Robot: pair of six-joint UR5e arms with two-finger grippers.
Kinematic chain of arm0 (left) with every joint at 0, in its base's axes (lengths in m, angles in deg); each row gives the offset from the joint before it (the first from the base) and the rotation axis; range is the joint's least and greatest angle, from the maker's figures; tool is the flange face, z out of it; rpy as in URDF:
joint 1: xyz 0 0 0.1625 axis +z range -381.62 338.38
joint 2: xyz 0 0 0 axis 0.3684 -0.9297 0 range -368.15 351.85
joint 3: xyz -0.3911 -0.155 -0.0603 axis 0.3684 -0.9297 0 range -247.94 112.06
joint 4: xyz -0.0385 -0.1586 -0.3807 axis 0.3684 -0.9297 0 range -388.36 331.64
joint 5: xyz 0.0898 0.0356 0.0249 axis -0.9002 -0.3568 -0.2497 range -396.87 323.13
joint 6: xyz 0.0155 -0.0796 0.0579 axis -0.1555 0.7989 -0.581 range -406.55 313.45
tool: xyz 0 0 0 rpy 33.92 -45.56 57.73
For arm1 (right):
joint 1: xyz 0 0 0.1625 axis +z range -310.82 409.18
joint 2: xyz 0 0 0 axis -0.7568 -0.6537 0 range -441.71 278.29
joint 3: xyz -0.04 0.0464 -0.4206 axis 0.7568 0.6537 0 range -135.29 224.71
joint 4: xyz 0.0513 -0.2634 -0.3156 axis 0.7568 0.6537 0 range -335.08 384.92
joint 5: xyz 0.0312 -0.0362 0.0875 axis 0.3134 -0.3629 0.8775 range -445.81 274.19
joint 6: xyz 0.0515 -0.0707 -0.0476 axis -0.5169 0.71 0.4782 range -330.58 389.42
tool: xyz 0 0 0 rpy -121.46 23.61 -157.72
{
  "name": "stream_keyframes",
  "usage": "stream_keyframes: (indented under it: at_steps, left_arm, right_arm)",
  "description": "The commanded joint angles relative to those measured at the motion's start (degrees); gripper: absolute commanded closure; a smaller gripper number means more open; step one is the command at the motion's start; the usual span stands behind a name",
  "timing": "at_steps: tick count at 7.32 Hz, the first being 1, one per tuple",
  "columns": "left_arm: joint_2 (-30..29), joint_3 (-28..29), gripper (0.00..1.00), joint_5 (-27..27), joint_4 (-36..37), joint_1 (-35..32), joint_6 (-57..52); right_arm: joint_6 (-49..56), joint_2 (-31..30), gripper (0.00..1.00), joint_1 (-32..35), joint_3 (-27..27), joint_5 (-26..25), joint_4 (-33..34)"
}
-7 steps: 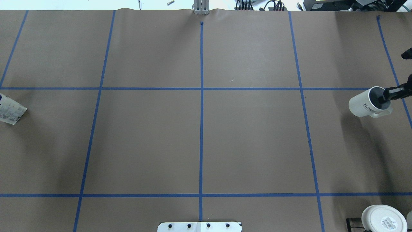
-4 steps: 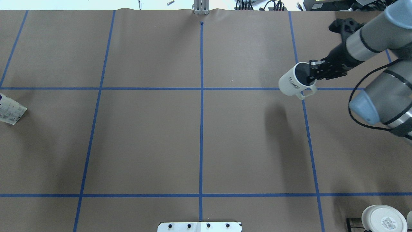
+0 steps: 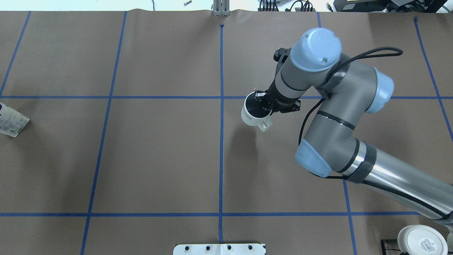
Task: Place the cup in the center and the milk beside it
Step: 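Carry the white mug with the right gripper to the table's center square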
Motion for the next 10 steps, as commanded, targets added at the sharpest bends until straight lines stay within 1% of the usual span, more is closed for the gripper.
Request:
stream_keyframes:
  at_steps: [1, 2, 3, 4, 8, 10]
  left_arm:
    - [-0.03, 0.18, 0.01, -0.01, 0.06, 0.0, -0.04]
    - [-0.03, 0.27, 0.01, -0.01, 0.06, 0.0, -0.04]
    - [-0.03, 0.27, 0.01, -0.01, 0.06, 0.0, -0.04]
    - [-0.03, 0.62, 0.01, -0.01, 0.06, 0.0, -0.04]
    - [-0.03, 0.89, 0.01, 0.08, -0.03, 0.09, -0.04]
    - [-0.03, 0.89, 0.01, -0.01, -0.03, 0.09, -0.04]
  right_arm:
    - [-4.24, 3.95, 1.0, -4.69, 1.98, -4.94, 5.73]
    - [-4.53, 5.96, 1.0, -6.18, 2.95, -5.99, 8.1]
    - [-6.88, 7.99, 1.0, -7.15, 4.96, -6.26, 8.12]
    - [-6.99, 9.49, 1.0, -7.42, 6.28, -6.27, 8.04]
    - [-6.37, 9.59, 1.0, -7.95, 6.73, -6.09, 7.68]
    - [-6.9, 9.76, 1.0, -8.12, 7.61, -6.09, 5.06]
